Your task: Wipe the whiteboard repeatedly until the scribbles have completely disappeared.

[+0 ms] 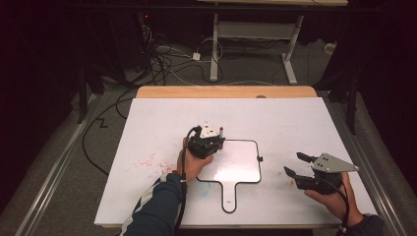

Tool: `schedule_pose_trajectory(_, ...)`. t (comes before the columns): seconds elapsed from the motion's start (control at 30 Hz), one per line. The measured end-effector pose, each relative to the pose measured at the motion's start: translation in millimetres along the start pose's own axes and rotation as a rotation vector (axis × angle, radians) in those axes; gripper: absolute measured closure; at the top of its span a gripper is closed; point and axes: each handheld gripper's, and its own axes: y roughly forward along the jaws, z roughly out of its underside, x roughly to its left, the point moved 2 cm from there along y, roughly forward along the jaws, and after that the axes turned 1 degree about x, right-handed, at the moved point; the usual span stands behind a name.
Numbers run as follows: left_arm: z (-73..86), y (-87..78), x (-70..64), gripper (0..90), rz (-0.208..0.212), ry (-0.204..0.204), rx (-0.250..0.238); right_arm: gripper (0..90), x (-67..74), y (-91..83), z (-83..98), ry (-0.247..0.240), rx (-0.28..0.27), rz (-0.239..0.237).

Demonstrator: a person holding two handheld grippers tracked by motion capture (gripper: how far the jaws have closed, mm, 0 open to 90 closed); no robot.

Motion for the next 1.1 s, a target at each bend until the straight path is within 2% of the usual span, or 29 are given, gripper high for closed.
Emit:
schedule_pose_trajectory(0.13, -4.8, 8.9, -21.6, 78.6, 0.043, 0.042, -0.012, 35.7, 0.1, 0.2, 0.1, 0.000, -0.001, -0.002)
schedule_pose_trajectory(0.23, -8.0, 12.9, -30.7, 78.6, 0.037, 0.090, -0.009, 35.7, -0.7, 1.1, 1.1, 0.004, 0.001, -0.009)
schedule_pose_trajectory(0.3, -8.1, 12.8, -27.2, 78.7, 0.037, 0.081, -0.008, 35.7, -1.0, 1.3, 1.5, 0.000, 0.005, -0.005)
schedule_pose_trajectory(0.4, -6.3, 9.2, -15.9, 78.6, -0.007, 0.077, 0.002, 35.7, -1.2, -0.6, 1.4, 0.003, 0.001, 0.000)
schedule_pose_trajectory(0.5, -1.3, 3.7, -2.8, 78.7, -0.027, 0.028, -0.007, 35.7, -1.4, -1.7, 1.6, 0.003, 0.001, 0.002)
schedule_pose_trajectory(0.57, 0.3, 1.9, -0.6, 78.7, -0.032, 0.020, -0.008, 35.7, -1.2, -1.9, 1.6, 0.005, 0.000, 0.003)
schedule_pose_trajectory(0.67, -2.8, 6.7, -4.8, 78.7, -0.037, 0.037, -0.012, 35.7, -1.4, -1.7, 1.4, 0.006, 0.000, 0.004)
schedule_pose_trajectory(0.77, -10.1, 18.0, -16.7, 78.7, -0.003, 0.054, -0.020, 35.7, -1.0, -0.7, 1.1, 0.005, 0.002, 0.002)
schedule_pose_trajectory(0.93, -25.1, 35.9, -47.0, 78.7, 0.069, 0.104, -0.007, 35.7, -1.0, 0.8, 1.2, 0.005, 0.004, -0.002)
schedule_pose_trajectory(1.1, -30.2, 42.2, -69.0, 78.7, 0.126, 0.125, -0.004, 35.8, -2.4, -0.9, 2.5, 0.006, 0.002, -0.001)
